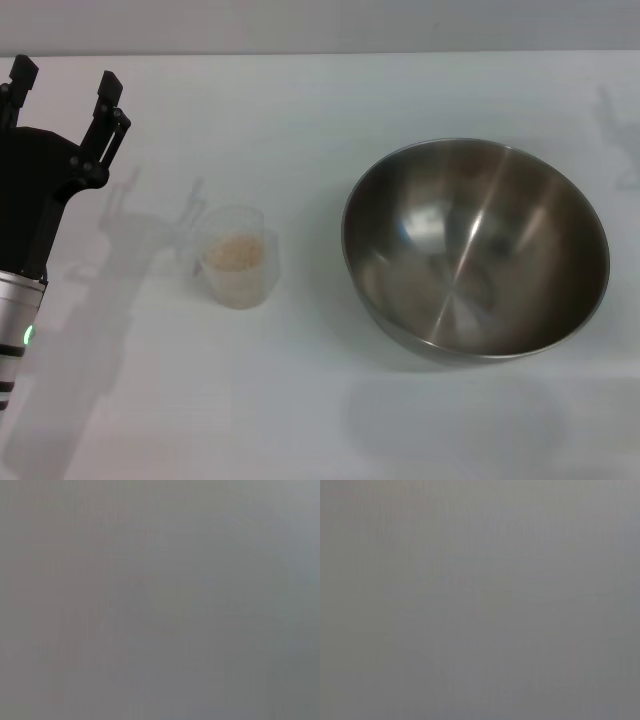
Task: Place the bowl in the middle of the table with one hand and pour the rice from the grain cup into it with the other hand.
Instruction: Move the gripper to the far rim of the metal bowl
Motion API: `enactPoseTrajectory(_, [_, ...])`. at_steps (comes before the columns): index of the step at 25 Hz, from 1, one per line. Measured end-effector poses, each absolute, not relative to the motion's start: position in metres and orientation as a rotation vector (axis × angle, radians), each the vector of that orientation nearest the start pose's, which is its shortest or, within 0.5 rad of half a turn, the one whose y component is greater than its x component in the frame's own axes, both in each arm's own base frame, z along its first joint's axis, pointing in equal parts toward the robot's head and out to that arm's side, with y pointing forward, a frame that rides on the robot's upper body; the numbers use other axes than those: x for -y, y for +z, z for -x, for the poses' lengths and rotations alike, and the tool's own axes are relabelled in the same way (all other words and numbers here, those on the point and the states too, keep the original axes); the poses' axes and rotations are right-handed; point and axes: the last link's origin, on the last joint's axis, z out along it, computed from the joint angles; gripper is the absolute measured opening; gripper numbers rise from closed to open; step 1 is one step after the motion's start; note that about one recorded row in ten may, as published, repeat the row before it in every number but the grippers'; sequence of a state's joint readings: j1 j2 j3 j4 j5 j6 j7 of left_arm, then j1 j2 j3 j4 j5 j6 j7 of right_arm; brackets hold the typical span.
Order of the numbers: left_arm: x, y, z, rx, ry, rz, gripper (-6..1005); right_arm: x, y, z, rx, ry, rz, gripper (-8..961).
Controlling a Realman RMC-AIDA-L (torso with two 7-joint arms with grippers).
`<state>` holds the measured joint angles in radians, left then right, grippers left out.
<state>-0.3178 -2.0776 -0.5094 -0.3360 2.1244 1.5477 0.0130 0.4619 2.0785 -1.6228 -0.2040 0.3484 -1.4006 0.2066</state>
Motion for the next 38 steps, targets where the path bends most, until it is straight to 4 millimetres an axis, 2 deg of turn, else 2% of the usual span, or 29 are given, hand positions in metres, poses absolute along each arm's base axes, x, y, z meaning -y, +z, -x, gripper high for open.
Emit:
enactPoseTrajectory(10, [-0.277,-0.024,0.274,0.241,-0.981,1.582,811,-0.346,0.051,-0.298,-0.307,0.947,1.335,727])
enactPoseTrajectory(16, [-0.277,-0.024,0.274,0.242,-0.980,1.583,809,-0.344,0.054,-0.294,-0.155,0.812,1.327,727])
enactPoseTrajectory(19, [-0.276,-0.025,0.274,0.243,-0.979,1.586,809,-0.348,0.055,-0.288,-0.098,0.766,1.321,726])
enactPoseTrajectory(22, [-0.276,-0.026,0.274,0.242,-0.979,1.591,808,-0.358,0.054,-0.283,-0.123,0.756,1.335,726])
enactPoseTrajectory(29, [-0.273,-0.026,0.276,0.245,-0.977,1.589,806,-0.387,0.038,-0.251,-0.334,0.745,1.487,726])
enactPoseTrajectory(33, [-0.273,-0.024,0.278,0.248,-0.972,1.582,806,-0.391,0.034,-0.221,-0.459,0.718,1.597,726])
enactPoseTrajectory(38, [-0.273,-0.024,0.279,0.252,-0.968,1.578,804,-0.391,0.036,-0.176,-0.633,0.572,1.780,727])
